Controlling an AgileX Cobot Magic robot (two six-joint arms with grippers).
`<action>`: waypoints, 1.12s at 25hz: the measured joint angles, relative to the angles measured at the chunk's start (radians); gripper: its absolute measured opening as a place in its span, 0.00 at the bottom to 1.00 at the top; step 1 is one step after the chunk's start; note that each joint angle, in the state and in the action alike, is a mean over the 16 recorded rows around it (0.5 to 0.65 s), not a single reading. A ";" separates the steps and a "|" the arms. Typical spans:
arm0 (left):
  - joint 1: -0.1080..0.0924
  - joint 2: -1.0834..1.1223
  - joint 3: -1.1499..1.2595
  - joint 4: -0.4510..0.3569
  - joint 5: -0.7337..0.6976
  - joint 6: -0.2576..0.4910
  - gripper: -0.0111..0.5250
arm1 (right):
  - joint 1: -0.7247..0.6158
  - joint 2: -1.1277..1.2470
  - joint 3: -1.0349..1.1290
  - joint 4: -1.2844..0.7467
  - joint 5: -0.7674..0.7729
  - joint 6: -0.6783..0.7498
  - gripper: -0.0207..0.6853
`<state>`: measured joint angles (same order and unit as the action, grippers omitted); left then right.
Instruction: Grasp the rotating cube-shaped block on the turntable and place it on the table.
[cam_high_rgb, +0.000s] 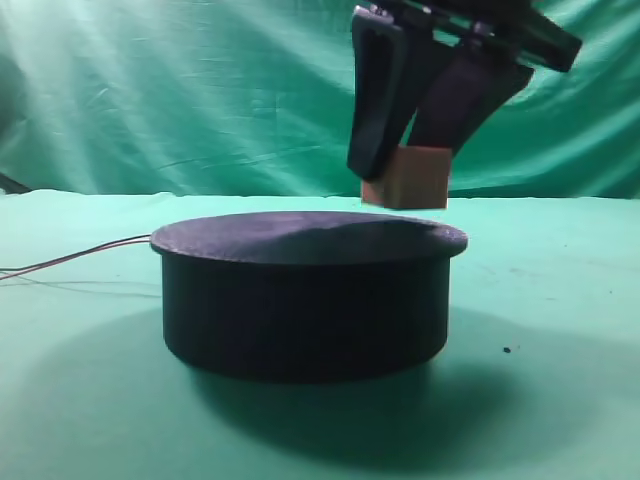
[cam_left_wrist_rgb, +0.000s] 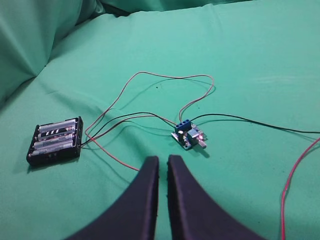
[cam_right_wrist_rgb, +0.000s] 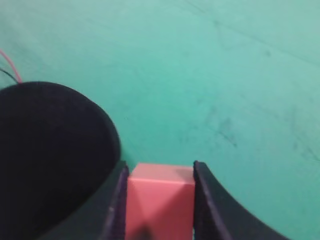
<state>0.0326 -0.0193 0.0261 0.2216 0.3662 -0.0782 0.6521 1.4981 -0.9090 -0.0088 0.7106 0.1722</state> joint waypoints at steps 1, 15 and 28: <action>0.000 0.000 0.000 0.000 0.000 0.000 0.02 | -0.006 -0.008 0.019 -0.011 -0.006 0.012 0.36; 0.000 0.000 0.000 0.000 0.000 0.000 0.02 | -0.027 -0.065 0.176 -0.010 -0.058 0.092 0.66; 0.000 0.000 0.000 0.000 0.000 0.000 0.02 | -0.027 -0.455 0.168 -0.038 0.121 0.171 0.16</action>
<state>0.0326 -0.0193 0.0261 0.2216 0.3662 -0.0782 0.6247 1.0428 -0.7413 -0.0468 0.8316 0.3431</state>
